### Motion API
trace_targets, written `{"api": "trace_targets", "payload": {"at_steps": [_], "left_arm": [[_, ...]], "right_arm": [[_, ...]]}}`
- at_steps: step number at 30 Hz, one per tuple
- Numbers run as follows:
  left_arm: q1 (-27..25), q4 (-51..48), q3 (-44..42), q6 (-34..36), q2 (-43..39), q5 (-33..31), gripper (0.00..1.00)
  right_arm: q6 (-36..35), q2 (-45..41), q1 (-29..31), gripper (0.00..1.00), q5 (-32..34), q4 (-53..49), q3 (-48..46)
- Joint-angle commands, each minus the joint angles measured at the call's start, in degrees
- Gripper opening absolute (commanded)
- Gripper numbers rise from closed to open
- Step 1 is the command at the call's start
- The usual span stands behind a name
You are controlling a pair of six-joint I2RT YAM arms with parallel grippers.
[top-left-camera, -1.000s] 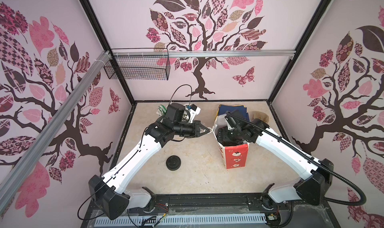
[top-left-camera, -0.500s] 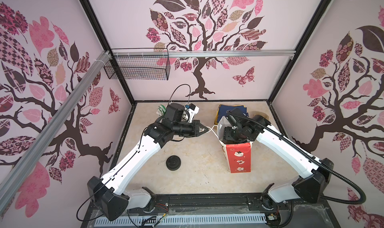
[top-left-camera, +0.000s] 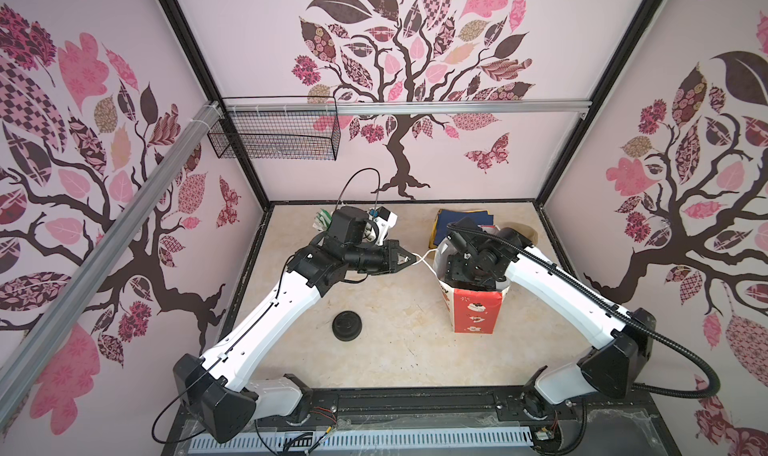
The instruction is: Pack the takeout coffee
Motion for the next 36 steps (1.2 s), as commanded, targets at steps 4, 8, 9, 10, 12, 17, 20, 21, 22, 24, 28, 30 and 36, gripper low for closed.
{"api": "trace_targets", "payload": {"at_steps": [4,8,9,10,12,17,20,21,22,24,28,30,36], "left_arm": [[-0.5,1.4,2.2,0.2,-0.6,0.0,0.0],[-1.2,1.7,2.4,0.3,0.2,0.0,0.0],[-1.2,1.6,2.1,0.4,0.4,-0.3,0.0],[-1.2,1.4,1.8,0.4,0.4,-0.6,0.0],[-1.2,1.9,0.7,0.2,0.5,-0.9,0.0],[-1.2,2.9,-0.9,-0.8,0.9,-0.8,0.19],[-1.2,4.4,-1.9,-2.4,1.2,-0.1,0.41],[-1.2,5.1,-2.1,-3.0,1.4,0.5,0.46],[-1.2,5.7,-2.2,-3.4,1.6,1.0,0.49],[-1.5,7.1,-2.4,-4.4,2.2,2.5,0.54],[-3.9,6.7,-1.5,-4.1,4.4,2.8,0.6],[-4.8,6.2,-0.7,-4.0,6.2,2.9,0.6],[-5.1,5.0,0.6,-3.7,9.3,2.6,0.55]], "right_arm": [[5.8,2.0,0.2,0.85,4.1,-4.7,-0.5],[4.6,1.8,0.2,0.85,2.1,-3.0,-1.3],[4.4,1.7,0.1,0.85,1.4,-2.2,-1.8],[4.1,1.5,0.1,0.85,0.7,-1.7,-2.2],[3.6,1.1,0.1,0.85,-0.7,-0.5,-3.0],[3.4,0.4,0.1,0.85,-2.5,0.5,-4.5],[3.4,0.1,0.1,0.85,-2.4,0.4,-4.7],[3.5,-0.1,0.1,0.85,-2.4,0.3,-4.7],[3.6,0.0,0.1,0.85,-2.2,0.2,-4.6],[3.7,-0.1,0.1,0.85,-2.1,0.0,-4.5],[3.9,-0.3,0.1,0.85,-1.9,-0.2,-4.0],[4.1,-0.3,0.1,0.85,-1.7,-0.6,-3.8],[4.7,-1.0,0.1,0.85,-1.5,-0.7,-4.2]]}}
